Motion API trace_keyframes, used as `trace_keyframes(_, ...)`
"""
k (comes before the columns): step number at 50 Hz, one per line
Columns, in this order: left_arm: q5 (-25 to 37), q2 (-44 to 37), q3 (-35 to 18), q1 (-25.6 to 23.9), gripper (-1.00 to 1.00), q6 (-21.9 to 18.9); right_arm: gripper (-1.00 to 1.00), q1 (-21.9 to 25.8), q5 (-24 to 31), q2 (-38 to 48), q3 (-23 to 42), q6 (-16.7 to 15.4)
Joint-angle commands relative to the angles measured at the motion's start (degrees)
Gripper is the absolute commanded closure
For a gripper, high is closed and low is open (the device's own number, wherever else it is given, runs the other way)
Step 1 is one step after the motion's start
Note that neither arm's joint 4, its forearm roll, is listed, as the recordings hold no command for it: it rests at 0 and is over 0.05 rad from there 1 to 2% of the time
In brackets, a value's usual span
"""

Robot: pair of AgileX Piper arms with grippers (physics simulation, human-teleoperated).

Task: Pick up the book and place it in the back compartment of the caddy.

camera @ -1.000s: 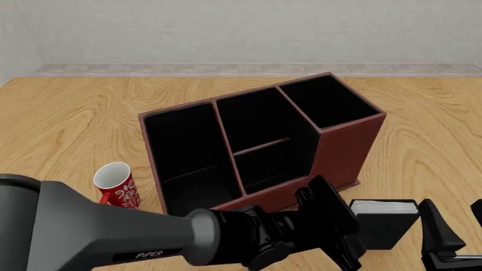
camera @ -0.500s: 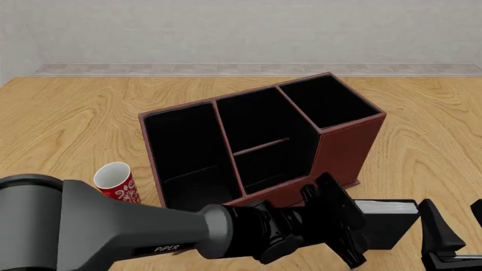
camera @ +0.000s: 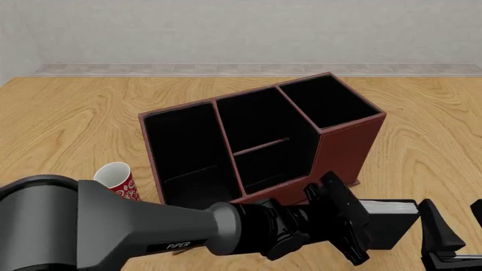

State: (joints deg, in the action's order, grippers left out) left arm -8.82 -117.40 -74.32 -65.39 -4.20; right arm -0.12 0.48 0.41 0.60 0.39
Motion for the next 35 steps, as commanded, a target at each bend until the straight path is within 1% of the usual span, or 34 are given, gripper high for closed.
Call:
trace_keyframes(1,-0.01,-0.18,-0.22,0.08,1.0,-0.3,-1.0,0.01,0.14,-0.06,0.07,0.0)
trace_keyframes(12,-1.73,0.33,0.92,0.68,1.0,-1.25,-1.0,-0.01,0.14,-0.06,0.07,0.01)
trace_keyframes(19,-2.78,0.79,1.77,1.15,1.0,-1.17,-1.0,0.0,0.14,-0.05,0.07,0.0)
trace_keyframes(20,-4.41,2.01,3.04,1.71,1.0,-2.32,-1.0,0.0,0.14,-0.05,0.07,0.0)
trace_keyframes(21,-5.04,2.39,3.47,2.39,1.0,-2.51,-1.0,0.0,0.13,-0.07,0.07,0.01)
trace_keyframes(22,-4.78,2.24,3.28,2.5,1.0,-1.36,-1.0,0.0,0.13,-0.08,0.07,-0.01)
trace_keyframes(24,-5.93,2.93,4.24,2.4,1.0,-0.74,-1.0,-0.01,0.13,-0.08,0.07,-0.01)
trace_keyframes(30,-6.62,4.14,5.46,2.07,1.0,-0.46,-1.0,0.0,0.13,-0.07,0.07,0.0)
trace_keyframes(31,-7.11,4.93,6.15,1.82,1.0,1.33,-1.0,-0.01,0.13,-0.06,0.07,0.03)
trace_keyframes(34,-7.46,4.87,6.62,2.04,1.0,0.17,-1.0,0.0,0.13,-0.07,0.07,-0.01)
trace_keyframes(35,-7.68,5.12,6.96,2.13,1.0,0.4,-1.0,0.0,0.14,-0.06,0.07,-0.01)
